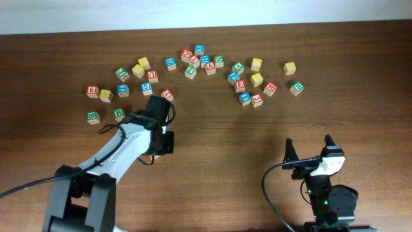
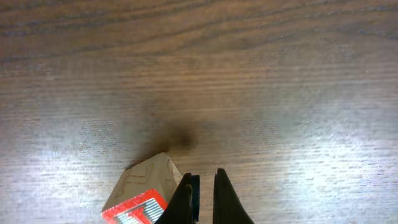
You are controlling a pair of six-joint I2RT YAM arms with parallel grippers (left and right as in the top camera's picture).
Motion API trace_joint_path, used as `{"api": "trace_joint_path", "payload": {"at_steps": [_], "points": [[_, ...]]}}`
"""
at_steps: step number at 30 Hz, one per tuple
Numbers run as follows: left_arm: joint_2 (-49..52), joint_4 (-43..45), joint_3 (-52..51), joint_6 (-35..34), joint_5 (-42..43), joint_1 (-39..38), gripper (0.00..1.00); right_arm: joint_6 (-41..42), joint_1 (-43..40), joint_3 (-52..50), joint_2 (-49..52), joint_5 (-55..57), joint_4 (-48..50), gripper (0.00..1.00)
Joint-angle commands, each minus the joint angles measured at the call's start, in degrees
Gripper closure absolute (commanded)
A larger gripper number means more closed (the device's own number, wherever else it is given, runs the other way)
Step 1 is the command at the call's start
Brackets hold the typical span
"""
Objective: Spell out ICRA
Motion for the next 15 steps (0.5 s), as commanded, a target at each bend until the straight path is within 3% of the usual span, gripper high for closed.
{"api": "trace_joint_path", "payload": {"at_steps": [1,15], "points": [[-0.66,-1.2,1.01,-0.35,0.0,-0.02,0.97,0.15,-0.37,-0.28,-0.33,0.09,-0.35,0.02],[-0.66,-3.23,1.01,-0.33,-4.59,-0.02,0.92,0.15,-0.37,-0.28,-0.33,0.09,-0.35,0.02]]}}
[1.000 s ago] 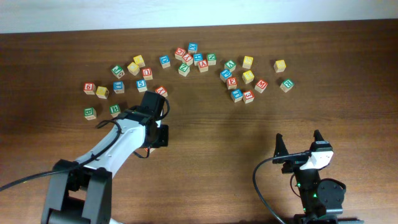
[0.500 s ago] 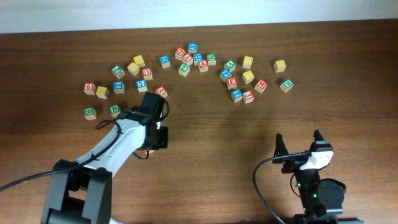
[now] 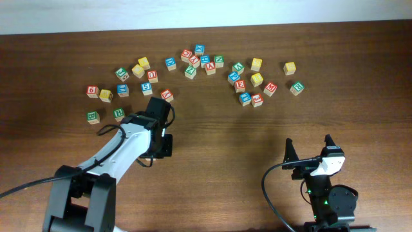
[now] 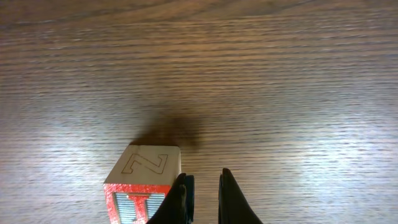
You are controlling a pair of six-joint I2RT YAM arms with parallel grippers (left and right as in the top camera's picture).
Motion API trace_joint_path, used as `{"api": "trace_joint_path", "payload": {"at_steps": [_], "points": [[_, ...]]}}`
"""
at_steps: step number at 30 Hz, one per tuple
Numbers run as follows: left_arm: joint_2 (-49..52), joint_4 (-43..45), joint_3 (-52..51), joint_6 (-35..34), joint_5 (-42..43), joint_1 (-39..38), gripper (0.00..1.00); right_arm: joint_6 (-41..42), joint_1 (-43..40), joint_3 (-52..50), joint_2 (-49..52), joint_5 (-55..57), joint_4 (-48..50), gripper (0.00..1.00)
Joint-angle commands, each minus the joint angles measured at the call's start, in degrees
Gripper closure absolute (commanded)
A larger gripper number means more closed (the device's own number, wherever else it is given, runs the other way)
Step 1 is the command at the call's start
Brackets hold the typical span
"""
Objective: Spell out ICRA
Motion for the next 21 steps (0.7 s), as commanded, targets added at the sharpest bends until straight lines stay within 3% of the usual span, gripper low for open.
{"api": "trace_joint_path", "payload": {"at_steps": [1,4,9,19,21], "points": [[-0.66,0.04,1.01,-0.33,-3.15,-0.02,0.91,0.2,-0.37,-0.28,-0.31,0.11,-0.35,0.02],[-0.66,1.01,1.01,-0.33,-2.91,-0.02,0.91,0.2,-0.37,-0.28,-0.31,0.11,-0.35,0.02],[-0.68,2.16,1.25,-0.31,4.74,-0.02,0.91,0.2,-0.37,-0.28,-0.31,0.11,-0.35,0.02],[-0.68,-7.58,11.72,1.2,0.79,0.11,0.35,0.2,-0.37,-0.28,-0.31,0.11,-0.35,0.02],[-0.68,-9.05,12.11,1.16,-2.01,0.11,0.29,0.2,-0.37,-0.28,-0.31,0.11,-0.35,0.02]]}}
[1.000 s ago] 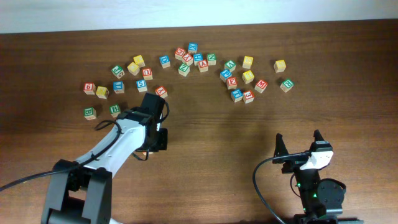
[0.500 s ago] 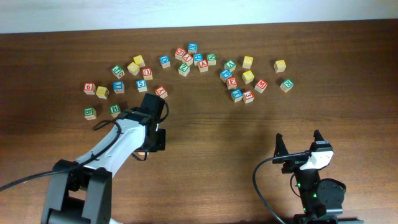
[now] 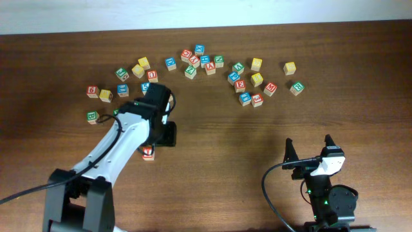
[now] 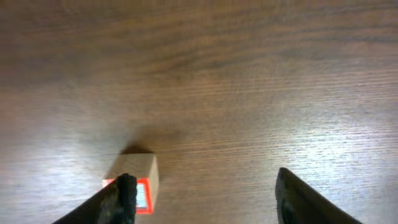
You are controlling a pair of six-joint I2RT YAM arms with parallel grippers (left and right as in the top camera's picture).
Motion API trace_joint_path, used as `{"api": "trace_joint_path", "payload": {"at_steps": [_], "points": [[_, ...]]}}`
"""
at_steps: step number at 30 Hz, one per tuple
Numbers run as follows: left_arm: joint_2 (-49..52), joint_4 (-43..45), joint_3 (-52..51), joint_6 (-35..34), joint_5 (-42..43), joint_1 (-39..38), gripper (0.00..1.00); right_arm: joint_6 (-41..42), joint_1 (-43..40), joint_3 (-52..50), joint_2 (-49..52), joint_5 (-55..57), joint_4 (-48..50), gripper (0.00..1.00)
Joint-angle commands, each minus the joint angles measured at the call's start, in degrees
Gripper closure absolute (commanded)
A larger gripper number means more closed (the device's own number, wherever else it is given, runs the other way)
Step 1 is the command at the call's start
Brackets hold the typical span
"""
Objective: Spell out ICRA
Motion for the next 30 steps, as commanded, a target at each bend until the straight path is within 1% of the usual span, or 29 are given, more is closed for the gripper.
{"api": "trace_joint_path", "payload": {"at_steps": [1,4,6,9,12,13,14,18,22,25,26,30], "points": [[-0.68,-2.51,1.75,0.31,-5.29,0.11,0.25,0.2,-0.37,-0.28,-0.33,0.11,-0.35,0.02],[-0.66,-5.33,1.62,-0.61,-8.61,0.15,0.13,0.2,-0.37,-0.28,-0.33,0.11,-0.35,0.02],[-0.66,-6.47,1.31,-2.47,-10.49,0.15,0.13,0.2,-0.37,-0.28,-0.33,0.11,-0.35,0.02],[-0.66,-6.97,0.02,-4.48,-10.88,0.15,0.14,0.2,-0.37,-0.28,-0.33,0.11,-0.35,0.02],[-0.66,-6.27,-1.62,-5.11,-10.88,0.15,0.17,0.17,-0.37,-0.28,-0.33,0.11,-0.35,0.02],[-0.66,-5.68,-2.34,-5.11,-10.86,0.15,0.23,0.2,-0.37,-0.28,-0.33,0.09,-0.35,0.02],[-0.66,-5.03,-3.08,-5.14,-10.71,0.15,0.24,0.2,-0.37,-0.28,-0.33,0.11,-0.35,0.02],[-0.66,-1.62,-6.82,-5.14,-10.69,0.15,0.26,0.2,-0.37,-0.28,-0.33,0.11,-0.35,0.02],[-0.66,0.92,-9.6,-5.14,-10.69,0.15,0.3,0.2,-0.37,-0.28,-0.33,0.09,-0.35,0.02],[-0.66,2.4,-10.84,-5.14,-10.69,0.15,0.37,0.2,-0.37,-0.28,-0.33,0.11,-0.35,0.02],[-0.66,2.78,-11.08,-5.14,-10.69,0.15,0.43,0.2,-0.37,-0.28,-0.33,0.11,-0.35,0.02],[-0.66,4.04,-11.72,-5.14,-10.71,0.79,0.44,0.2,-0.37,-0.28,-0.33,0.11,-0.35,0.02]]}}
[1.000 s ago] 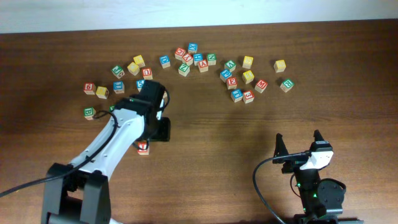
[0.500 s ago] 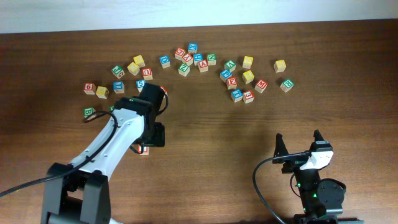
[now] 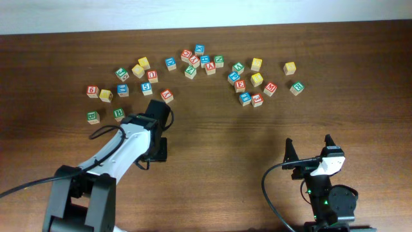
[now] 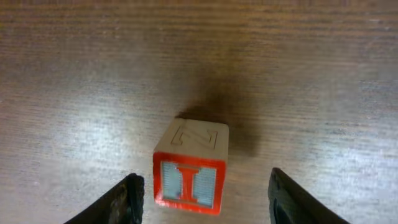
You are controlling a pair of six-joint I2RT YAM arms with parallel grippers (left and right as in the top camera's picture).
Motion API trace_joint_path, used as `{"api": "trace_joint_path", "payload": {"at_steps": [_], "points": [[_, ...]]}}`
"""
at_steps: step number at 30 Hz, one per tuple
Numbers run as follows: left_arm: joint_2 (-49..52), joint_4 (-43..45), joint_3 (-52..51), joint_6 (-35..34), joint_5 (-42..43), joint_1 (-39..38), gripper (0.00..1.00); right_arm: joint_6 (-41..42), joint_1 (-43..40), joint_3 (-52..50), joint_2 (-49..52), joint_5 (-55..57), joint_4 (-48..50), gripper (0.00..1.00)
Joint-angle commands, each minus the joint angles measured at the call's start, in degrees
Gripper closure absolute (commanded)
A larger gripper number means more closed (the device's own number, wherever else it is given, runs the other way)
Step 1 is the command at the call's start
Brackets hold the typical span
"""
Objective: Spell out ICRA
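A wooden block with a red-framed letter I (image 4: 189,182) stands flat on the brown table, with a Z on its top face. My left gripper (image 4: 202,200) is open, and the block sits between its fingers (image 4: 129,198) without touching either. Overhead, my left gripper (image 3: 156,149) is at the table's left-middle and covers the block. My right gripper (image 3: 309,149) rests near the front right, open and holding nothing.
Several letter blocks lie scattered along the back of the table: a left group (image 3: 122,90), a middle group (image 3: 199,59) and a right group (image 3: 256,84). The nearest one, a red block (image 3: 167,95), lies just behind my left arm.
My left gripper, still open, has moved back toward the front over the I block. The block was off by the left finger and now sits centred between the fingers. The right arm is unchanged.
At first my left gripper was shut beside the I block, which was tilted. Then the block stood flat at the left of the shut fingers. Then the gripper was open and farther back, clear of the block. Now it straddles the block.
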Motion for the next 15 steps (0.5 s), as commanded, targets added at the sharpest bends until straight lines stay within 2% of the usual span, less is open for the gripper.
{"api": "trace_joint_path", "payload": {"at_steps": [1,8,15], "points": [[-0.66,0.7,-0.96,-0.44,-0.79,1.22,0.45,0.17,-0.37,-0.28,-0.31,0.11,-0.35,0.02],[-0.66,1.88,-0.96,-0.37,4.83,4.81,0.51,0.17,-0.37,-0.28,-0.31,0.09,-0.35,0.02],[-0.66,2.32,-0.96,-0.17,6.32,4.85,0.57,0.17,-0.37,-0.28,-0.31,0.11,-0.35,0.02]]}}
